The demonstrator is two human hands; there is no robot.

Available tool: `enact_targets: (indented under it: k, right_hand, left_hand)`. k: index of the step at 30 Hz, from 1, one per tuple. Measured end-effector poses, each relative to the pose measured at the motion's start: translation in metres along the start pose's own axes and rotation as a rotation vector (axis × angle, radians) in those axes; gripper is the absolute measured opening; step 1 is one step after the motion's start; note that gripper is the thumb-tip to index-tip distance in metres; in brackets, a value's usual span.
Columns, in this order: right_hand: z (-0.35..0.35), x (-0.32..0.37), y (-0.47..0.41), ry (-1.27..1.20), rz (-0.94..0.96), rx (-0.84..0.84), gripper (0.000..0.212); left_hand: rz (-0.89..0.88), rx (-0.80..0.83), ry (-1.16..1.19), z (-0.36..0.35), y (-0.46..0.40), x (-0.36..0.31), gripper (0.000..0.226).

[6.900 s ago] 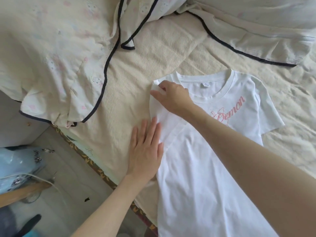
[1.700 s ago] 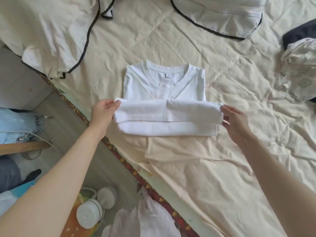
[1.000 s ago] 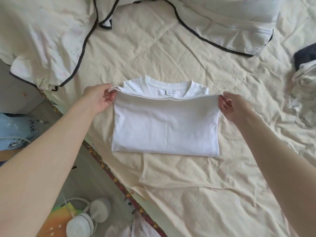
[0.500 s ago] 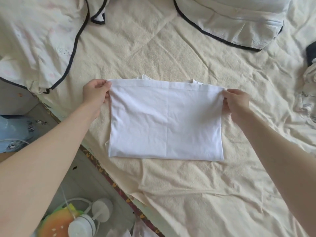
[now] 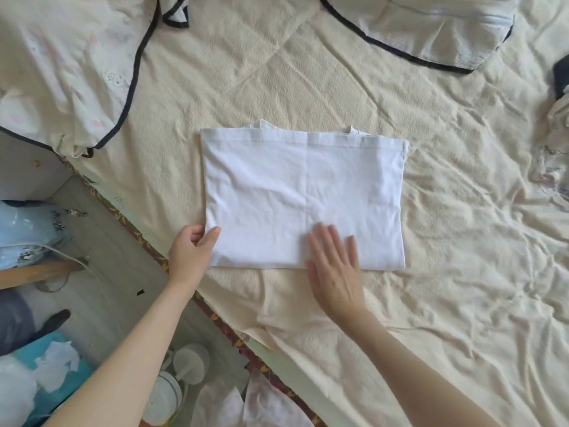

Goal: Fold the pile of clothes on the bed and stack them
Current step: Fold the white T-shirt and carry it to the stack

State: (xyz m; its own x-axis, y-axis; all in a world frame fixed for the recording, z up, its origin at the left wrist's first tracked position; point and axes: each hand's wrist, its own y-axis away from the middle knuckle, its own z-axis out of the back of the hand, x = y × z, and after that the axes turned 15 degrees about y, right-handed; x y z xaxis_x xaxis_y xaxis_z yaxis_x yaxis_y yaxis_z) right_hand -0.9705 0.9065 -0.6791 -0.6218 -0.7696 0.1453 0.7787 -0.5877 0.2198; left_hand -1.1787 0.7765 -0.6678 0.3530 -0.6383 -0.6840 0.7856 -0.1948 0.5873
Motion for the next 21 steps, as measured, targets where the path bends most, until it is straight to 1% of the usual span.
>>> enact_targets:
  k: [1,4,9,12,13,14,15,16,19,21]
  right_hand:
    - [-0.004,0.008,0.004,0.029,0.02,0.019,0.047]
    - [-0.006,0.02,0.005,0.069,-0.023,0.082,0.047]
    - [-0.005,0.014,0.0,0.042,0.014,0.224,0.046]
    - [0.001,0.005,0.002,-0.005,0.069,0.222,0.046]
    - [0.004,0.003,0.003,-0.052,0.079,0.2,0.044]
    - [0.008,0.0,0.005,-0.127,0.068,0.17,0.041]
    - [0.012,-0.002,0.006,-0.232,0.023,0.143,0.038]
    - [0.017,-0.006,0.007,-0.371,-0.068,0.13,0.036]
    - [0.036,-0.024,0.006,-0.921,-0.523,0.193,0.029]
    - [0.045,-0.043,0.005,-1.22,-0.736,0.151,0.028]
  left_hand:
    - [0.035,0.015,0.016,0.001,0.002,0.0,0.022]
    - [0.098,0.058,0.05,0.008,0.005,-0.002,0.023]
    - [0.025,0.08,0.056,0.01,0.018,-0.018,0.018]
    - [-0.01,0.095,0.083,0.003,0.034,-0.034,0.012]
    - [-0.031,0.088,0.092,0.0,0.04,-0.041,0.009]
    - [-0.064,0.076,0.082,-0.005,0.046,-0.049,0.012]
    - [-0.095,0.063,0.061,-0.011,0.053,-0.059,0.017]
    - [-0.127,0.06,0.045,-0.019,0.059,-0.068,0.018]
    - [-0.255,0.105,0.022,-0.055,0.078,-0.095,0.012]
    - [-0.292,0.153,0.032,-0.09,0.089,-0.106,0.003]
